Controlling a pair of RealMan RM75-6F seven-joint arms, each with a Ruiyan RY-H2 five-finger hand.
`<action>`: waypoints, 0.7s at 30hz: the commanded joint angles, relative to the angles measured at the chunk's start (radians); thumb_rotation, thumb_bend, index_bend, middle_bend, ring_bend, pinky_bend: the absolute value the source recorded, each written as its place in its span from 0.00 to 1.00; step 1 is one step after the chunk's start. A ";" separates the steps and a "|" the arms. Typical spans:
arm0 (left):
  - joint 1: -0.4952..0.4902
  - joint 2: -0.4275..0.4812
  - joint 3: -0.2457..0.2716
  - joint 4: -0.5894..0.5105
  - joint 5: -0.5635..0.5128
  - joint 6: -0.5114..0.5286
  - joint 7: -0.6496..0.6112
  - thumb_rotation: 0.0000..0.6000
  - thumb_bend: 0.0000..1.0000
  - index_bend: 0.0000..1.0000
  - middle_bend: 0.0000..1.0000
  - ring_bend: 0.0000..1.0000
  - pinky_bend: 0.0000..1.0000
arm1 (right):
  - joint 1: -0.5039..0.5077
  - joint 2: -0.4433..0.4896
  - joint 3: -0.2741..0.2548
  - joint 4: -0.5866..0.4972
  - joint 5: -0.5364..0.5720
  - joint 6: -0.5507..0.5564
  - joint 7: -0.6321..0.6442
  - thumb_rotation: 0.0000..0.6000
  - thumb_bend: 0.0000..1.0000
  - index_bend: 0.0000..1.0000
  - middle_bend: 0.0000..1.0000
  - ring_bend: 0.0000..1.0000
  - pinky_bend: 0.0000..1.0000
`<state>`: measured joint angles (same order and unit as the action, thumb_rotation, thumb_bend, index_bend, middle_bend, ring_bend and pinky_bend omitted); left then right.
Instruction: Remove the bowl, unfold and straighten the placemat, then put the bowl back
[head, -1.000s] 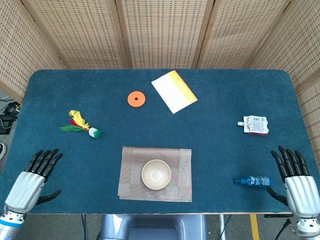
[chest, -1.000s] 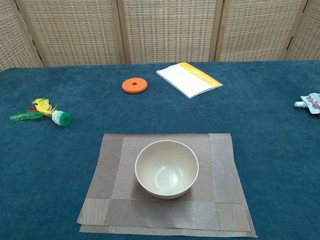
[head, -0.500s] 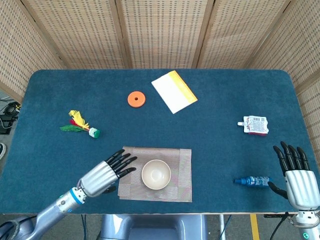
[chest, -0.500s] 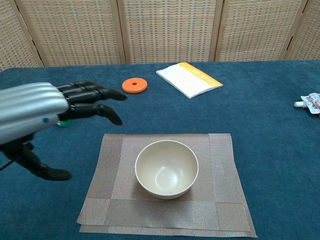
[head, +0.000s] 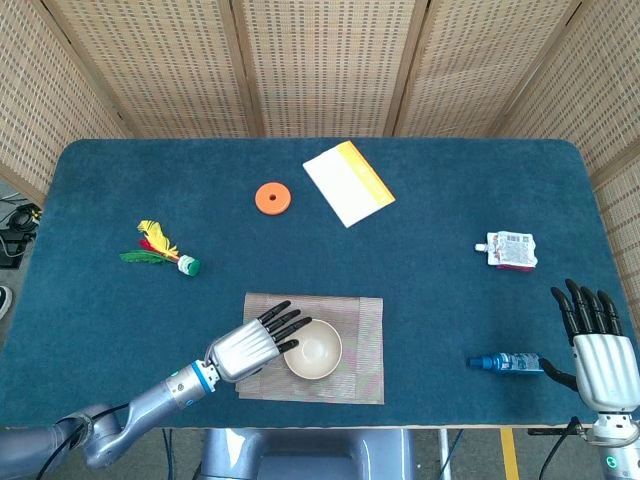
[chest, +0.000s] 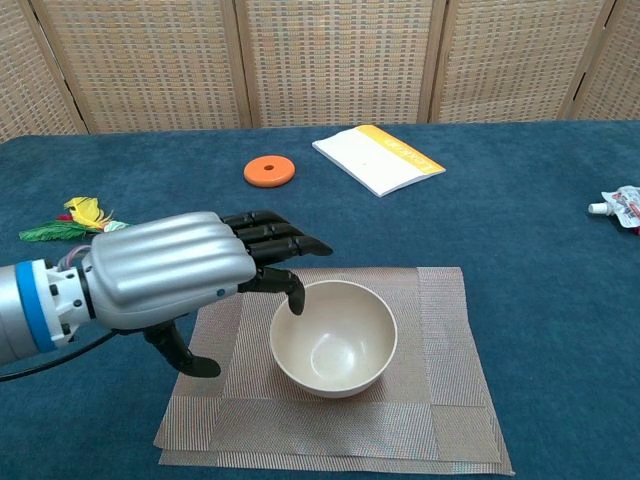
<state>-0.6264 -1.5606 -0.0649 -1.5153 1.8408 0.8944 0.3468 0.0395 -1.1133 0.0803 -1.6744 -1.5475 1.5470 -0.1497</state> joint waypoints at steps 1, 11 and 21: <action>-0.024 -0.034 -0.003 0.027 -0.027 -0.027 0.034 1.00 0.18 0.33 0.00 0.00 0.00 | 0.001 0.000 0.000 0.000 0.001 0.000 -0.001 1.00 0.00 0.00 0.00 0.00 0.00; -0.062 -0.111 -0.001 0.073 -0.081 -0.057 0.105 1.00 0.44 0.47 0.00 0.00 0.00 | 0.004 0.000 0.002 0.003 0.011 -0.004 0.005 1.00 0.00 0.00 0.00 0.00 0.00; -0.062 -0.134 -0.004 0.073 -0.145 -0.048 0.173 1.00 0.52 0.60 0.00 0.00 0.00 | 0.006 0.003 0.002 0.004 0.016 -0.008 0.013 1.00 0.00 0.00 0.00 0.00 0.00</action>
<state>-0.6901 -1.6952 -0.0668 -1.4367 1.7048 0.8434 0.5118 0.0452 -1.1105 0.0820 -1.6705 -1.5312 1.5385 -0.1367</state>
